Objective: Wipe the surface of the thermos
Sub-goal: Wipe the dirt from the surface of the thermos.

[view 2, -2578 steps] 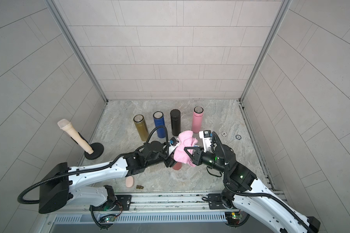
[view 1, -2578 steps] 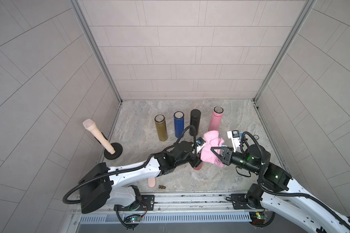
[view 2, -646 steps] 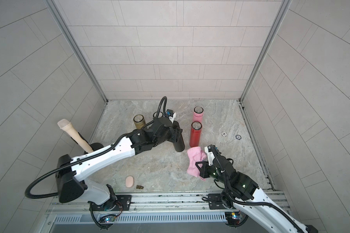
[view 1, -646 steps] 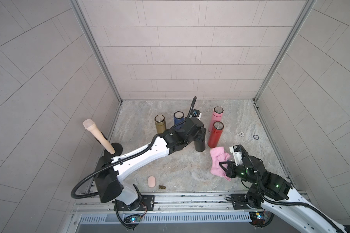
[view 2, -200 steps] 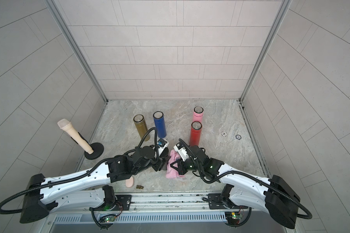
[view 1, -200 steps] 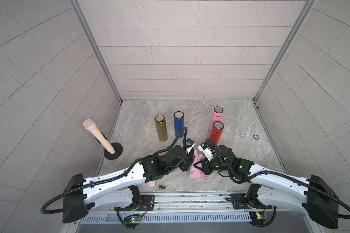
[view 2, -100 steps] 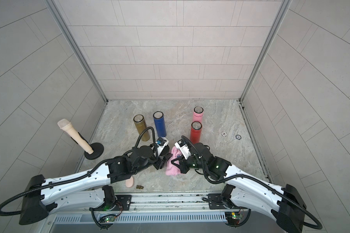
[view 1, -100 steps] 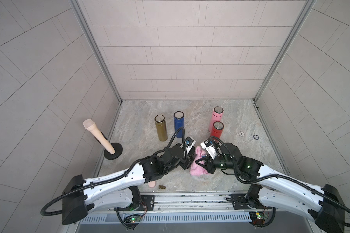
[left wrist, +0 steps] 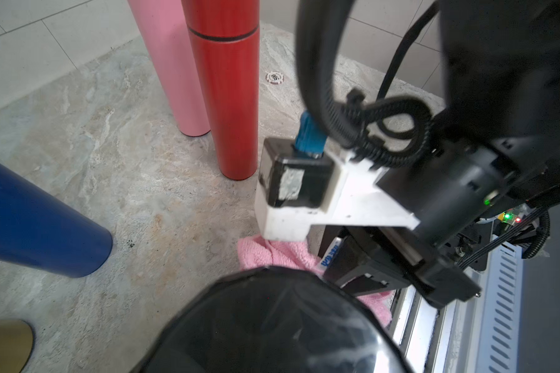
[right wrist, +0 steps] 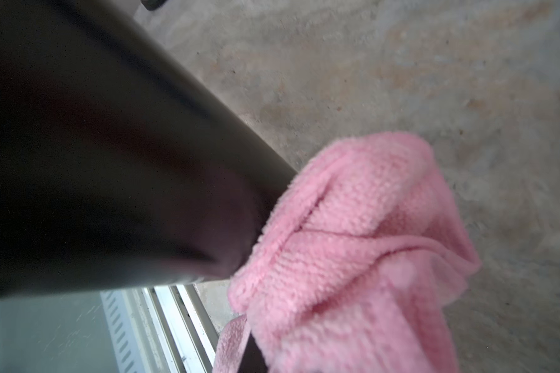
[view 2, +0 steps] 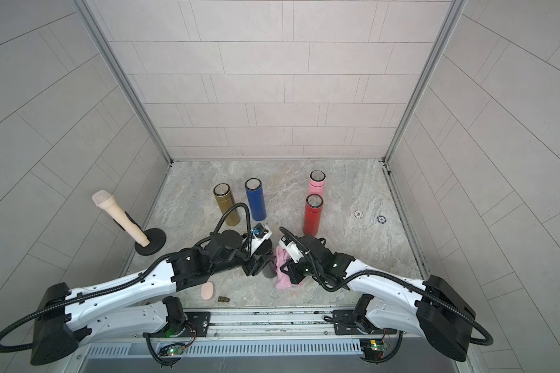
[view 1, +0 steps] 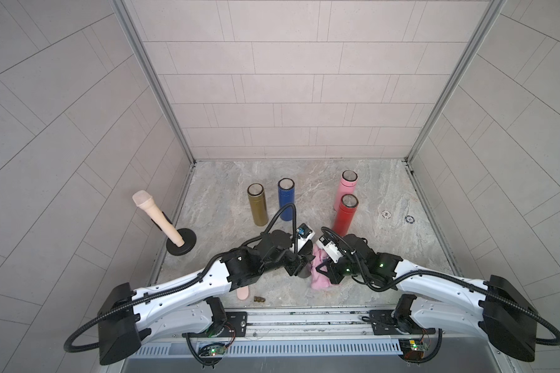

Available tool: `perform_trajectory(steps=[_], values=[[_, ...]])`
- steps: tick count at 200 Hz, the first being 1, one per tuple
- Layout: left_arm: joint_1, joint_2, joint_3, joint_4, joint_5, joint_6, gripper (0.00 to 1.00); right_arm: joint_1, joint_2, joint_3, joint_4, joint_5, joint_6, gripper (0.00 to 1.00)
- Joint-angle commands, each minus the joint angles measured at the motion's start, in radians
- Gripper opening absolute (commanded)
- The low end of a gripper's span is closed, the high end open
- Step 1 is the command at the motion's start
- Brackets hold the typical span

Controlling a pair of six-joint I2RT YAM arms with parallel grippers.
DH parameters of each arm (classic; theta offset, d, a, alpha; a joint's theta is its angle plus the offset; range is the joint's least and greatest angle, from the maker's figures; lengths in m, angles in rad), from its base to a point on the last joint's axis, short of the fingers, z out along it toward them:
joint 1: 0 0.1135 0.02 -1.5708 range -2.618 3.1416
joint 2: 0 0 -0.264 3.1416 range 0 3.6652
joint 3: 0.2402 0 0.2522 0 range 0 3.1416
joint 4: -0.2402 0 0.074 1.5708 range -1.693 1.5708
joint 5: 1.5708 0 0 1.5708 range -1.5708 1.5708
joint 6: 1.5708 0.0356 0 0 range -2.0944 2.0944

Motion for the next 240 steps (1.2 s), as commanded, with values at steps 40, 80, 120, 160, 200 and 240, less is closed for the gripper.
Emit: perform_trajectory(steps=[40,80,120,160,200,240], values=[[0.021,-0.024,0.003,0.023,0.042,0.016,0.0,-0.004,-0.205,0.202,-0.13,-0.027,-0.119,0.0],[0.021,-0.03,-0.002,0.065,-0.022,-0.018,0.0,-0.004,-0.159,0.117,-0.091,-0.011,-0.072,0.0],[0.02,-0.044,0.001,0.114,-0.143,-0.079,0.0,-0.002,-0.099,-0.077,0.109,0.057,0.093,0.0],[0.018,-0.036,0.036,0.106,-0.301,-0.207,0.0,0.126,-0.108,-0.032,0.093,0.188,0.09,0.0],[0.007,-0.015,0.088,0.055,-0.405,-0.409,0.0,0.242,-0.074,0.092,0.178,0.261,0.049,0.0],[-0.032,0.008,0.162,-0.013,-0.438,-0.489,0.0,0.246,0.05,0.068,0.233,0.403,0.077,0.0]])
